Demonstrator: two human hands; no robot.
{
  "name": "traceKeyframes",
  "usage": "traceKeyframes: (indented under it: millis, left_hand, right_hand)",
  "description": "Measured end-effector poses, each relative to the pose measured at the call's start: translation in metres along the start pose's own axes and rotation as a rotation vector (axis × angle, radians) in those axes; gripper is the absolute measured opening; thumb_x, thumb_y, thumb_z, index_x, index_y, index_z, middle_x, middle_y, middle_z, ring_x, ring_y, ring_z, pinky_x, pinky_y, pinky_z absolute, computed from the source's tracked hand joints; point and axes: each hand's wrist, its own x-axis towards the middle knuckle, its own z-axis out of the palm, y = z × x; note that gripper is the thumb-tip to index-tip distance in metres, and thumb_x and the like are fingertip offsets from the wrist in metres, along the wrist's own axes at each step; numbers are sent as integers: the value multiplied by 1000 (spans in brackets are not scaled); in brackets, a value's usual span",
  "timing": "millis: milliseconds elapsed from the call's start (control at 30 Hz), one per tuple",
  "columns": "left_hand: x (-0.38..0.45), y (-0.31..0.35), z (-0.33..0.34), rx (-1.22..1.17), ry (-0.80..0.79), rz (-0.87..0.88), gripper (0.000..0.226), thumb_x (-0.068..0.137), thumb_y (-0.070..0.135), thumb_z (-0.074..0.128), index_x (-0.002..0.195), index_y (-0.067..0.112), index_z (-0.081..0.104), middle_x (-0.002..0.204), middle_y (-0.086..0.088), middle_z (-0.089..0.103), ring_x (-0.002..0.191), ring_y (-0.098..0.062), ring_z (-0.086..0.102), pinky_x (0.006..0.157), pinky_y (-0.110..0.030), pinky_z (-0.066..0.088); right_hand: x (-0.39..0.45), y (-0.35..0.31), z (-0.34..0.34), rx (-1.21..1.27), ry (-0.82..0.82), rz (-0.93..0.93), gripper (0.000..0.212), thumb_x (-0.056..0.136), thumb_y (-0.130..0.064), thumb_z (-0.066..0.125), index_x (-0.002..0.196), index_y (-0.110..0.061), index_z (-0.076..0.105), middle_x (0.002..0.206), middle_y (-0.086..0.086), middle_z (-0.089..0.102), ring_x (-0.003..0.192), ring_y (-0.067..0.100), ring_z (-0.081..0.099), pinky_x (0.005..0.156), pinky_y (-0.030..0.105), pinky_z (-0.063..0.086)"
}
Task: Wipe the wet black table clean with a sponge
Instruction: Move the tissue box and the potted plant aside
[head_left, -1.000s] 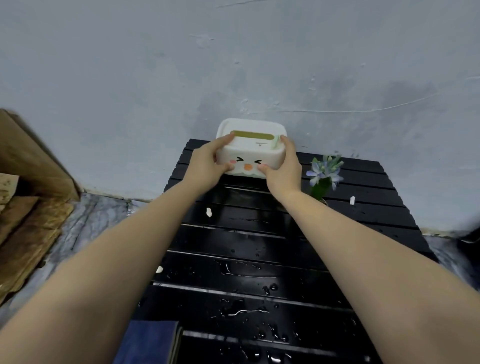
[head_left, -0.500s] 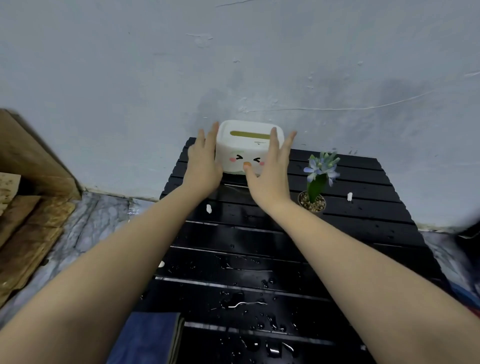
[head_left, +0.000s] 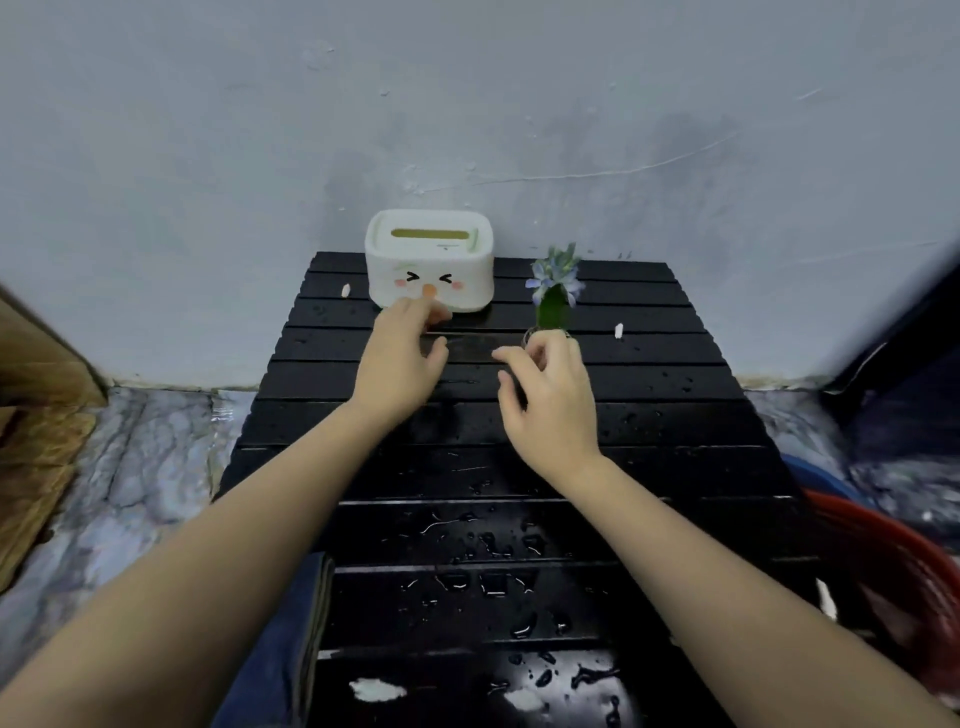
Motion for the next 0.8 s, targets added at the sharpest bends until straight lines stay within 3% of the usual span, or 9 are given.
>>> traceKeyframes:
  millis: [133, 233, 433, 600, 800]
  left_hand:
    - [-8, 11, 18, 160, -239, 3, 35, 88, 30, 60, 123, 27, 55, 120, 3, 58, 113, -22, 50, 90, -41, 49]
    - [-14, 11, 27, 304, -298, 29, 38, 92, 37, 55, 129, 26, 55, 133, -1, 56, 120, -27, 50, 95, -43, 45]
    - [-14, 12, 32, 356, -306, 6, 36, 93, 37, 52, 127, 26, 58, 134, -3, 55, 119, -31, 48, 96, -43, 42]
    - [-5, 9, 34, 353, -265, 22, 37, 92, 38, 53, 127, 27, 58, 128, -1, 56, 119, -27, 48, 94, -41, 41]
    - [-4, 3, 44, 354, -230, 22, 35, 92, 36, 52, 123, 25, 62, 125, -3, 59, 116, -27, 52, 93, -40, 41]
  right_hand:
    - [7, 22, -3, -192, -198, 159, 42, 86, -27, 65, 127, -27, 57, 128, 16, 43, 113, 34, 41, 93, 48, 44]
    - [17, 35, 5, -141, -397, 204, 53, 91, -36, 60, 141, -35, 44, 150, 21, 26, 136, 42, 24, 110, 52, 31]
    - [37, 45, 13, -26, -434, 182, 34, 91, -14, 56, 123, -25, 53, 125, 13, 38, 109, 34, 37, 94, 48, 45]
    - [68, 60, 14, 41, -329, 216, 33, 93, -15, 59, 123, -27, 55, 124, 11, 37, 113, 33, 36, 98, 42, 42]
    - [106, 73, 35, 66, -381, 244, 36, 94, -15, 59, 127, -27, 54, 125, 12, 37, 115, 33, 36, 100, 42, 41]
